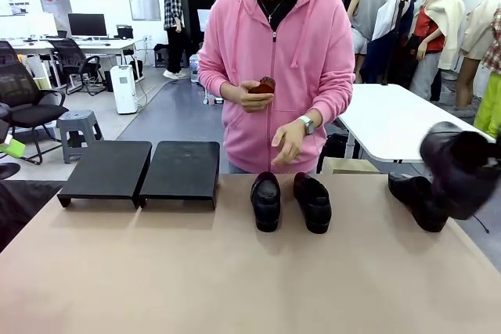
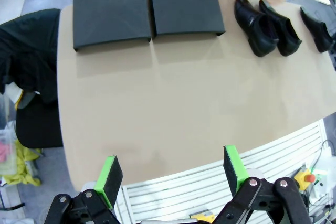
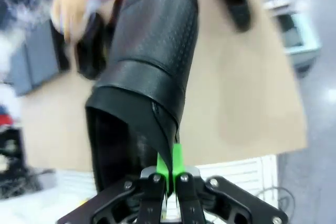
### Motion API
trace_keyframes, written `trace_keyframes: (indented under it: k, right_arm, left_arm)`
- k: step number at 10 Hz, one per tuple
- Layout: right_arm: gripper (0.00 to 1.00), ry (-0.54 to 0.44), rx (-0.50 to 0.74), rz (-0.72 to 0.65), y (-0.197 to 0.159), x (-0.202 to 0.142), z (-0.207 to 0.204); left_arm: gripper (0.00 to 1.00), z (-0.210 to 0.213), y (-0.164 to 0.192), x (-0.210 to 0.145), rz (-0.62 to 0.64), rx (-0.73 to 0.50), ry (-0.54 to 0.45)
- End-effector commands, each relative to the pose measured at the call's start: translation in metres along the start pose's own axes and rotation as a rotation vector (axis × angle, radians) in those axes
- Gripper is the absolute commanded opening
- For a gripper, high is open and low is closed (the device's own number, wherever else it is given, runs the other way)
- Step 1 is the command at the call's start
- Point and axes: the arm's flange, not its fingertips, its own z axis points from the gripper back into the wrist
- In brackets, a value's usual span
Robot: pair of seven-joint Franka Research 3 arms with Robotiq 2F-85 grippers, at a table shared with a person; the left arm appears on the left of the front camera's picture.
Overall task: Organize the shoes by placing them on the stand.
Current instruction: Pick up one Shoe and place it in the middle of the table.
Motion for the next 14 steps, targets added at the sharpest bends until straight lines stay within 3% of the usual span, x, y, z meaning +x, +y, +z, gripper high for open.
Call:
trace_keyframes:
  k: [1,4,6,7,9,11,14]
  right_arm:
    - [0.00,0.029,0.060,0.168,0.073,-0.011,-0.052]
    - [0.00,0.185,0.086,0.289,0.181,-0.039,-0.162]
    - [0.00,0.237,0.099,0.174,0.219,-0.067,-0.244]
    - [0.00,0.266,0.103,0.224,0.232,-0.088,-0.280]
    - [0.00,0.303,0.124,0.310,0.253,-0.113,-0.316]
    - [0.00,0.309,0.123,0.274,0.262,-0.121,-0.341]
    - [0.00,0.329,0.180,0.274,0.267,-0.122,-0.340]
  left_arm:
    - [1.00,0.000,0.001,0.001,0.000,-0.015,-0.010]
    - [1.00,0.000,0.001,0.001,0.000,-0.015,-0.010]
    - [1.00,0.000,0.001,0.001,0.000,-0.015,-0.010]
    - [1.00,0.000,0.001,0.001,0.000,-0.015,-0.010]
    - [1.00,0.000,0.001,0.001,0.000,-0.015,-0.010]
    - [1.00,0.000,0.001,0.001,0.000,-0.015,-0.010]
    - [1.00,0.000,0.001,0.001,0.000,-0.015,-0.010]
